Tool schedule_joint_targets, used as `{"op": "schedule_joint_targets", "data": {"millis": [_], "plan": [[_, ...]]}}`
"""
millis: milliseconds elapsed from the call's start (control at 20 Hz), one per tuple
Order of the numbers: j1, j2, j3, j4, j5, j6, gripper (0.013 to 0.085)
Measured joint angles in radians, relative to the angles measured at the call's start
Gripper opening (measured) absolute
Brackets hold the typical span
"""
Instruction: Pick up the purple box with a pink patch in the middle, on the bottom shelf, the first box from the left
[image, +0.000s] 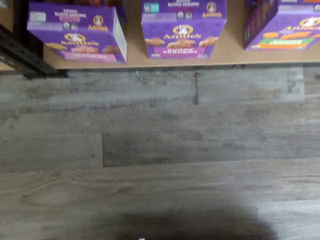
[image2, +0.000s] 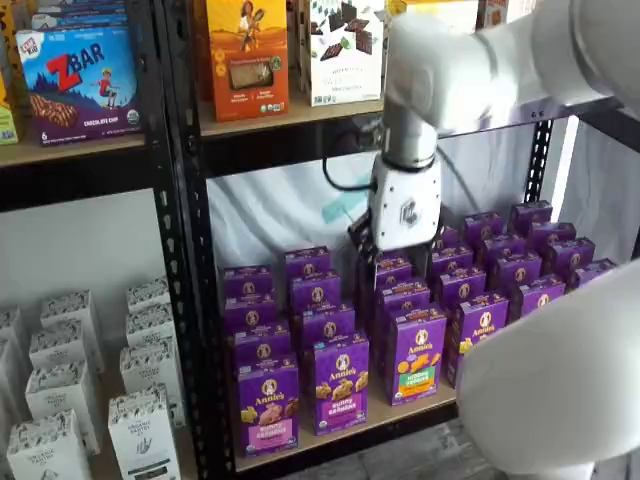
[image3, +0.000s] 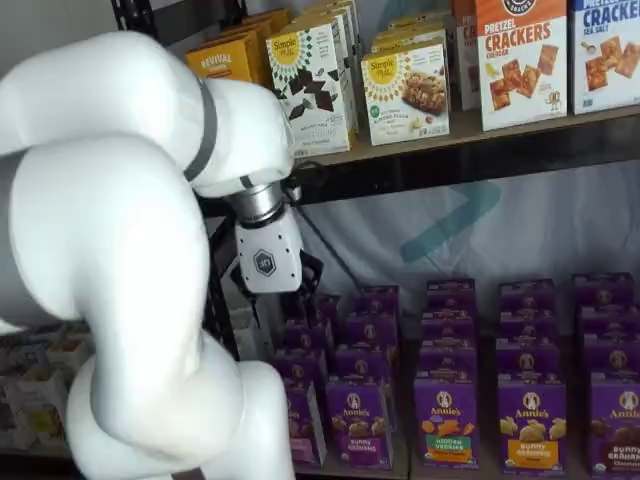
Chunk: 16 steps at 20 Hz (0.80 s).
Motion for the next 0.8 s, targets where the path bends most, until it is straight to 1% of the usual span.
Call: {"op": "schedule_joint_targets", "data": {"millis": [250, 450, 650, 800], "plan": [[0.027, 0.137, 0.01, -0.041, -0.098, 0.051, 0.085], [0.036, 0.219, 0.015, -0.049, -0.177, 0.07, 0.085], [0.046, 0.304, 0.023, -0.059, -0.283, 0.091, 0.085], [0.052, 0.361, 0.022, -0.055, -0.35, 0.097, 0.085]]}}
